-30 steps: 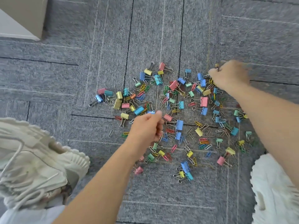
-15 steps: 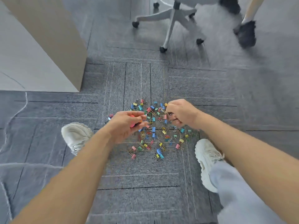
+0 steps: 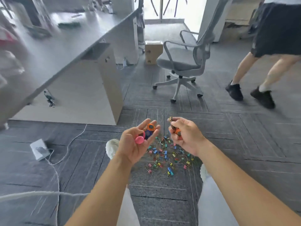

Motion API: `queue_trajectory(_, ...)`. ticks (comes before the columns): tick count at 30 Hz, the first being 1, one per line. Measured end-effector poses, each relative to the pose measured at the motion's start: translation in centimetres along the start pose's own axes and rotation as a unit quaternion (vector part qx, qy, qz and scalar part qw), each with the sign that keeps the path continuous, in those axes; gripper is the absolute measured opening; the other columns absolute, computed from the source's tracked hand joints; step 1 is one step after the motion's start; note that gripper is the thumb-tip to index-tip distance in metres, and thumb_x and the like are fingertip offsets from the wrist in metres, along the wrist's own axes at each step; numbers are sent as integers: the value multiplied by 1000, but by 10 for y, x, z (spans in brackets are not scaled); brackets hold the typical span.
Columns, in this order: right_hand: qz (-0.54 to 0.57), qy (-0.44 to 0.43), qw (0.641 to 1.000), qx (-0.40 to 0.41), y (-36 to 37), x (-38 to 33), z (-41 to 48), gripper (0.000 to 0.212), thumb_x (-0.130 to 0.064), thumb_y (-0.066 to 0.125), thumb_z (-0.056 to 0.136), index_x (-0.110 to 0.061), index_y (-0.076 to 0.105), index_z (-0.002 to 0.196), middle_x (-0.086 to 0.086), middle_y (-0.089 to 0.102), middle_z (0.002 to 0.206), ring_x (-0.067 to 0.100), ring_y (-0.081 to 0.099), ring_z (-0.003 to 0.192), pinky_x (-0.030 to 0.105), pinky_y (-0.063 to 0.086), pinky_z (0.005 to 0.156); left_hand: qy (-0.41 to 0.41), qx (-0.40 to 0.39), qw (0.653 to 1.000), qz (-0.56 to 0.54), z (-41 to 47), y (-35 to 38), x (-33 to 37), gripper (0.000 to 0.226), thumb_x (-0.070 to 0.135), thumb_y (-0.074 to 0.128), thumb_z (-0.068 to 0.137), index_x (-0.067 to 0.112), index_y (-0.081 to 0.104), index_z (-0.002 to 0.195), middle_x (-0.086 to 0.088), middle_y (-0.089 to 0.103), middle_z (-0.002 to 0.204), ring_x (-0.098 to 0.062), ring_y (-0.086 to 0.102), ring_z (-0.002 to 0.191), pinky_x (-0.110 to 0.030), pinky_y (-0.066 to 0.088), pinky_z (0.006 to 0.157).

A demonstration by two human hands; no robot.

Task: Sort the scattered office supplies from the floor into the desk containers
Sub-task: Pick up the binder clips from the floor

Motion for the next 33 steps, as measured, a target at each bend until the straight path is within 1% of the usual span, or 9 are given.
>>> queue_trajectory(4, 63, 14, 998, -19, 23, 0, -46, 27, -6, 41, 97, -10, 56, 119, 7, 54, 68, 12, 41, 47, 19, 28, 36, 48, -8, 995, -83, -67, 9, 3, 49, 9, 47, 83, -11, 54, 127, -35, 57, 129, -53, 55, 120, -56, 46, 104)
queue_trajectory(8, 125, 37, 990, -45, 54, 2, -83, 23, -11, 37, 95, -9, 58, 105, 5, 54, 70, 11, 40, 51, 19, 24, 40, 66, 45, 989, -122, -122, 2, 0, 44, 24, 52, 91, -9, 61, 120, -32, 61, 123, -47, 60, 113, -51, 50, 100)
queue_trajectory(12, 231, 87, 967, -68, 90, 8, -105, 28, -24, 37, 96, -5, 56, 90, 10, 57, 72, 15, 47, 55, 17, 33, 38, 98, 148, 977, -121, -166, -16, 10, 27, 20, 46, 93, -3, 61, 93, -21, 62, 98, -27, 60, 74, -30, 57, 56)
queue_trajectory(14, 274, 108, 953, -70, 106, 10, -111, 34, -29, 36, 98, -1, 55, 91, 14, 58, 73, 19, 51, 58, 19, 40, 38, 110, 156, 973, -126, -183, -16, 23, 20, 16, 45, 89, 3, 55, 77, -12, 53, 75, -18, 49, 55, -18, 43, 39)
queue_trajectory(17, 305, 135, 939, -81, 133, 11, -117, 36, -29, 37, 99, 1, 54, 93, 15, 58, 75, 22, 52, 58, 21, 41, 36, 127, 144, 979, -74, -205, -5, 47, 15, 12, 45, 77, 17, 38, 65, 2, 36, 56, -8, 33, 37, -12, 20, 29)
queue_trajectory(22, 195, 168, 954, -154, 197, 7, -114, 20, -16, 36, 99, -10, 50, 85, 0, 44, 62, 9, 39, 41, 15, 21, 27, 197, 198, 956, 87, -241, 6, 104, 45, 27, 39, 102, 24, 32, 57, 7, 29, 46, -5, 24, 30, -12, 9, 28)
queue_trajectory(25, 129, 167, 958, -195, 243, 3, -102, 18, -11, 37, 98, -16, 48, 85, -5, 39, 57, 6, 34, 37, 14, 15, 27, 245, 236, 920, 196, -269, 14, 145, 50, 35, 42, 101, 26, 28, 54, 7, 25, 48, -7, 19, 34, -14, 7, 33)
queue_trajectory(29, 61, 157, 953, -252, 324, -1, -90, 12, -12, 42, 98, -17, 49, 90, -4, 40, 58, 7, 34, 40, 15, 16, 27, 315, 271, 867, 274, -317, 16, 208, 53, 39, 45, 100, 26, 21, 55, 3, 20, 52, -12, 17, 37, -13, 11, 36)
queue_trajectory(33, -6, 108, 939, -326, 422, -5, -81, 9, -15, 46, 101, -11, 54, 100, 2, 49, 61, 12, 42, 47, 20, 23, 36, 362, 339, 805, 325, -368, -2, 276, 53, 37, 43, 102, 22, 32, 53, -1, 32, 48, -15, 29, 38, -16, 16, 34)
Point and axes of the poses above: each hand's wrist, its own z-axis towards the middle knuckle, its own y-axis out of the palm, x = y × z, the point moved 7 cm from there along z, towards the middle knuckle
